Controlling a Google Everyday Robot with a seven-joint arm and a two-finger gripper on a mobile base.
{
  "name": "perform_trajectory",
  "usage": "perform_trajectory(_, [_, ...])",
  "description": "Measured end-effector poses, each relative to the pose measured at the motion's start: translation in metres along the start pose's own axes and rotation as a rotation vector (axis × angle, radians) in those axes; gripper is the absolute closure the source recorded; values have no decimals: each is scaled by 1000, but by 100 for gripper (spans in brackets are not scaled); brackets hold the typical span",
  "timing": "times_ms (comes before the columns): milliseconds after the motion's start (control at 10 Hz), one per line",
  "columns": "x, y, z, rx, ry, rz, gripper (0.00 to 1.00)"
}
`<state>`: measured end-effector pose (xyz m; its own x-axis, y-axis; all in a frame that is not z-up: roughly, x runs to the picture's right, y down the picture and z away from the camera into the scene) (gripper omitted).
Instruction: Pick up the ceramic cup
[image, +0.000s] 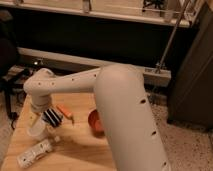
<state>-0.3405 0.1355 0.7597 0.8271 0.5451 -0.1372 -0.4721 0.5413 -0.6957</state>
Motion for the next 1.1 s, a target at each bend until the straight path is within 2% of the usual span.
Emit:
perform_trajectory(200, [5,1,4,6,14,4,20])
perform_trajectory(500, [8,9,19,2,55,-13,21])
perform_trajectory(600, [7,12,24,-3,63,-19,26])
perform_trajectory(1100, [4,17,38,-19,85,-27,74])
